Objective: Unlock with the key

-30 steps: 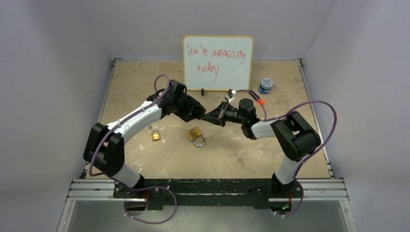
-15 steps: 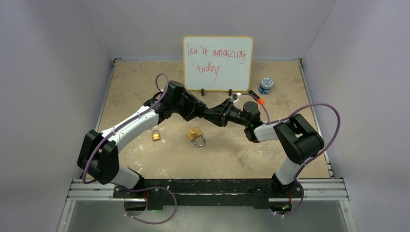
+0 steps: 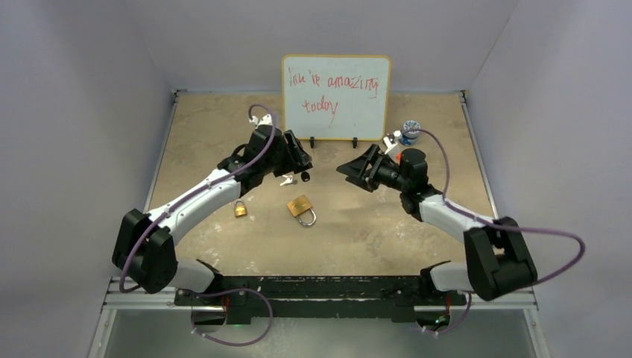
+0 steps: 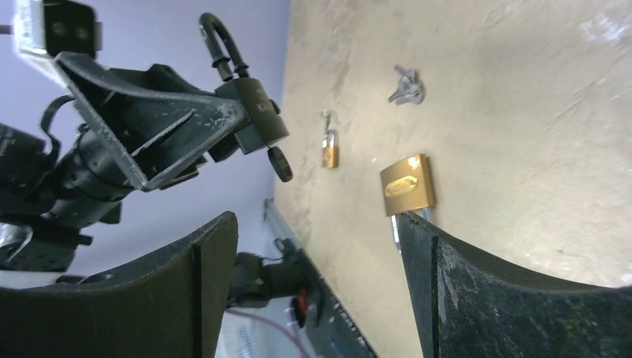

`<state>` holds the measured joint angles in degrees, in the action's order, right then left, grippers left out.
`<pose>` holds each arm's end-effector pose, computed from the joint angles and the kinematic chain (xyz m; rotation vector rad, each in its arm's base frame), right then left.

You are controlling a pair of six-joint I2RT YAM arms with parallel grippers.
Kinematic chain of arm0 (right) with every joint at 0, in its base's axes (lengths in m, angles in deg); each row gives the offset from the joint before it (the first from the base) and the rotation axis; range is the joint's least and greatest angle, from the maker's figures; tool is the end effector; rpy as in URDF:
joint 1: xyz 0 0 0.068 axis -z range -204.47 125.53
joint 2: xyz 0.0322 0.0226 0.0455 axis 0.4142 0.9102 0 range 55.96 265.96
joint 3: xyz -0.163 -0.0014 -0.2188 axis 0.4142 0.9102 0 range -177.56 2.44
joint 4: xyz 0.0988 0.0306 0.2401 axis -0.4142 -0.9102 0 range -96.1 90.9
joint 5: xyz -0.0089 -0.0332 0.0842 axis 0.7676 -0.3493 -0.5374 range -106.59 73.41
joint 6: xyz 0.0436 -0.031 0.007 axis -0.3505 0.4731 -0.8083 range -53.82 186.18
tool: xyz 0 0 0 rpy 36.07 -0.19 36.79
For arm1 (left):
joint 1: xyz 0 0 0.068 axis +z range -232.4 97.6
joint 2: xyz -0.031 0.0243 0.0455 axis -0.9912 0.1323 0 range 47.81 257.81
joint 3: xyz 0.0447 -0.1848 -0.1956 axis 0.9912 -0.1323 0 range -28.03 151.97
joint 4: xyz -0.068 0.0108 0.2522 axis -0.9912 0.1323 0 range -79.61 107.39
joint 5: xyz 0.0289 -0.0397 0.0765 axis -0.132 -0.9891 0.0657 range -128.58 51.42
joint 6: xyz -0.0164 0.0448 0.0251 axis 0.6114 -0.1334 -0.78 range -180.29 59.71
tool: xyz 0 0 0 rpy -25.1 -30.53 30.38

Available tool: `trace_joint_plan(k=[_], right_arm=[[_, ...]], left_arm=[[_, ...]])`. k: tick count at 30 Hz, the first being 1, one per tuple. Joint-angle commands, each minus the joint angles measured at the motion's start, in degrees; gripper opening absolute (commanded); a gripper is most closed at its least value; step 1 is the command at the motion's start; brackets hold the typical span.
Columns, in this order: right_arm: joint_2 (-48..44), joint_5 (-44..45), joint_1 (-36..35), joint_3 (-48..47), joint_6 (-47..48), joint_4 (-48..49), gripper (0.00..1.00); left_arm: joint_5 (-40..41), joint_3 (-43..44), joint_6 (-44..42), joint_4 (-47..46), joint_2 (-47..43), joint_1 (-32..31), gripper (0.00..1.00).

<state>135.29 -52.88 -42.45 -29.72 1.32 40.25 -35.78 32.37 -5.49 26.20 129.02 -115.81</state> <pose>0.2630 0.1075 0.2201 0.2562 1.9478 1.5541 0.2663 -0.1735 0.2781 -0.4600 2.2816 -0.7736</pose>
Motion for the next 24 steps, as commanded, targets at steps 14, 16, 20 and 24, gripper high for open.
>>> trace_joint_plan(k=[14,16,20,24], right_arm=[[-9.1,9.9,-0.2,-32.2,36.7,-53.0,0.83],[-6.4,11.0,-0.2,-37.2,38.3,-57.8,0.83],[-2.2,8.6,-0.3,-41.5,39.4,-61.8,0.83],[-0.1,2.1,-1.1,-42.3,39.4,-61.1,0.83]], left_arm=[[-35.5,0.2,-50.5,-22.2,-2.9,0.0,0.00],[-37.7,-1.2,-52.2,-25.5,-3.3,-0.1,0.00],[-40.9,-2.6,-57.2,-28.5,-3.4,-0.1,0.00],[-42.2,-2.6,-61.0,-28.3,-3.1,-0.1,0.00]])
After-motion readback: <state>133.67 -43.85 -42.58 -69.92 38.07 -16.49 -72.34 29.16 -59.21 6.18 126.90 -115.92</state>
